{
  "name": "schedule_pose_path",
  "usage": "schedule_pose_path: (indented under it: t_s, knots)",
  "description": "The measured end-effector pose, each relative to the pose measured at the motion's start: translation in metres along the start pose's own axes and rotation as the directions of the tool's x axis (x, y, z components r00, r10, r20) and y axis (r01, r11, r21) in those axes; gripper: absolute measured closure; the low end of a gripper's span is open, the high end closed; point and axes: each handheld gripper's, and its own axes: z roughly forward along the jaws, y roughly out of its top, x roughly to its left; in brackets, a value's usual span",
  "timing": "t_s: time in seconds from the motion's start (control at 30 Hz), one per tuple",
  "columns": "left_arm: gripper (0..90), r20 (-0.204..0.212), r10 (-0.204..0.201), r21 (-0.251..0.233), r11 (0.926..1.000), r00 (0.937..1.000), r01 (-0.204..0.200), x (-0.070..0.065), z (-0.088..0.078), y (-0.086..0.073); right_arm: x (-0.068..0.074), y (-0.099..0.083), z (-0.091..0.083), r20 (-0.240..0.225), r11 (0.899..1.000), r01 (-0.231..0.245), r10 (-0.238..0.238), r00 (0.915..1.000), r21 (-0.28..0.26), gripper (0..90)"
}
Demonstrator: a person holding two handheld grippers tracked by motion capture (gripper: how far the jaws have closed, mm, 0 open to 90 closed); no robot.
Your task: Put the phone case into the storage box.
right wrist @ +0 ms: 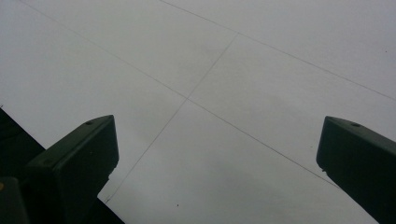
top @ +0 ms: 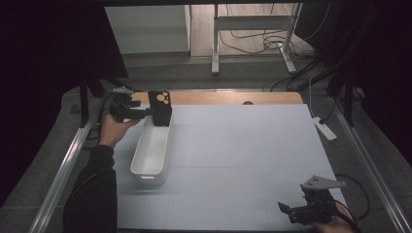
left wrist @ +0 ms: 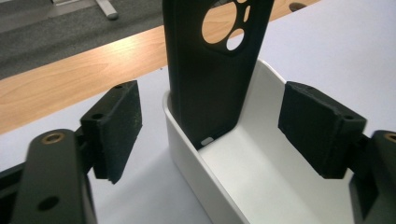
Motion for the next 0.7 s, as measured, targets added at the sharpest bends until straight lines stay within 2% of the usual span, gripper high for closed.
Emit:
schedule_pose_path:
  t_s: [0.13, 0.27, 0.4, 0.57, 0.7]
  knots:
    - [16.9, -0.001, 0.005, 0.009, 0.9999, 1.0, -0.005, -0.002, -0.005, -0.004, 0.0, 0.0, 0.0, 0.001, 1.0, 0.001, -0.001, 1.0, 0.001, 0.0]
    - [12.7, 0.008, -0.005, 0.007, 1.0, 1.0, 0.005, -0.004, -0.009, -0.005, 0.001, 0.0, 0.0, 0.002, 1.0, 0.004, -0.004, 1.0, 0.003, 0.0]
    - [12.6, 0.019, -0.018, -0.001, 0.9998, 0.9997, 0.018, -0.007, -0.014, -0.008, 0.001, 0.0, 0.0, 0.003, 1.0, 0.005, -0.005, 1.0, 0.002, 0.0]
    - [11.6, 0.021, -0.015, 0.009, 0.9999, 0.9997, 0.015, -0.012, -0.017, -0.013, 0.002, 0.0, 0.0, 0.005, 1.0, 0.007, -0.007, 1.0, 0.006, 0.0]
    - [10.6, 0.025, -0.029, -0.005, 0.9996, 0.9993, 0.029, -0.015, -0.021, -0.018, 0.002, 0.0, 0.0, 0.004, 1.0, 0.009, -0.009, 1.0, 0.007, 0.0]
